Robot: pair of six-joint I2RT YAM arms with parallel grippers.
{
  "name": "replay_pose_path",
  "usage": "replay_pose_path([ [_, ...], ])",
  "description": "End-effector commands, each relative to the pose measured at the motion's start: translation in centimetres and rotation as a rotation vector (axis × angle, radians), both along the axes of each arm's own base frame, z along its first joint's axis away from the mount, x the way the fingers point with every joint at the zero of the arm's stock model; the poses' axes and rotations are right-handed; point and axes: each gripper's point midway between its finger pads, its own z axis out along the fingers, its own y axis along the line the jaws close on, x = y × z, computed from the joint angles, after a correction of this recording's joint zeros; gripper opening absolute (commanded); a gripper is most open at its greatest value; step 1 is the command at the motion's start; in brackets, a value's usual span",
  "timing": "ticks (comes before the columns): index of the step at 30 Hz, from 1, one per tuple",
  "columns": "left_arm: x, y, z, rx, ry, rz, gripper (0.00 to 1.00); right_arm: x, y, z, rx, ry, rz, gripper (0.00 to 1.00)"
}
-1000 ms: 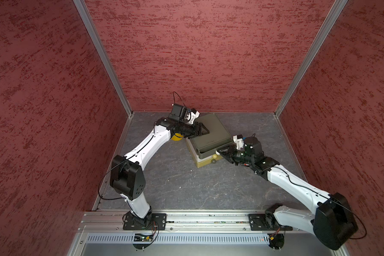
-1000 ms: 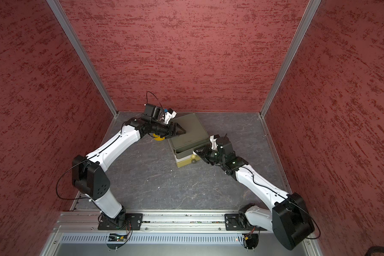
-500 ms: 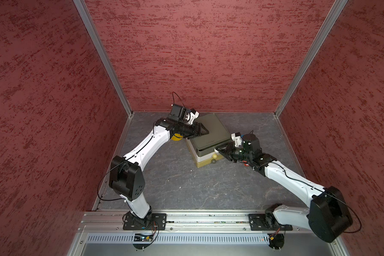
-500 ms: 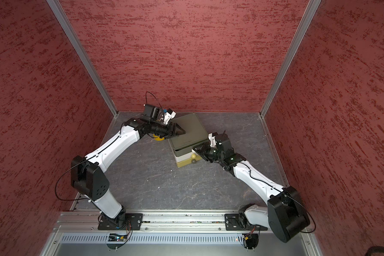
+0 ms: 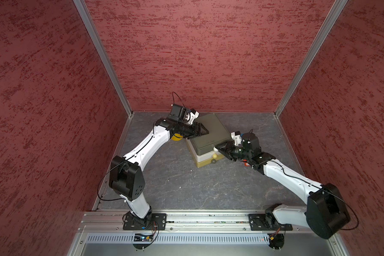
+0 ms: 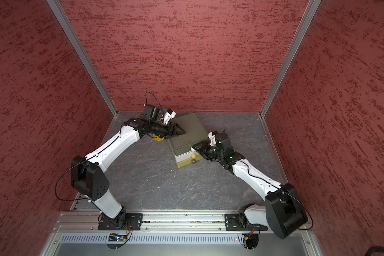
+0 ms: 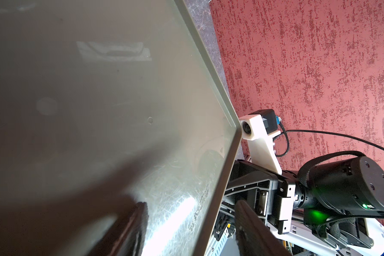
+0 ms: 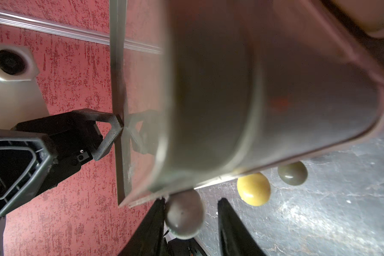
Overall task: Take the keys out of the drawer
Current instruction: Close the drawer in the storage box.
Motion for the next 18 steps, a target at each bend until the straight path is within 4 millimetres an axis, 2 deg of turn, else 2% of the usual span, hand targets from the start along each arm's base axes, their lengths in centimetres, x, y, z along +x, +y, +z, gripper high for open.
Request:
replay_pose_path([
  [1,-0.7,1.2,-2.6,0.068,0.077,0.019,0.66,1.7,-1.6,-1.3,-0.053,0.009,-0.086,0.43],
  [10,-0.6,1.3,-2.6,0.066,0.077,0.021,0.66,1.8,-1.5,-1.1,-0.05,0.011,-0.081,0.47],
  [18,-0.4,1.3,-2.7,0.061,0.075,0.021,0.66,0.6,-2.3,0.8,-0.044,-0.019,-0.095,0.52],
])
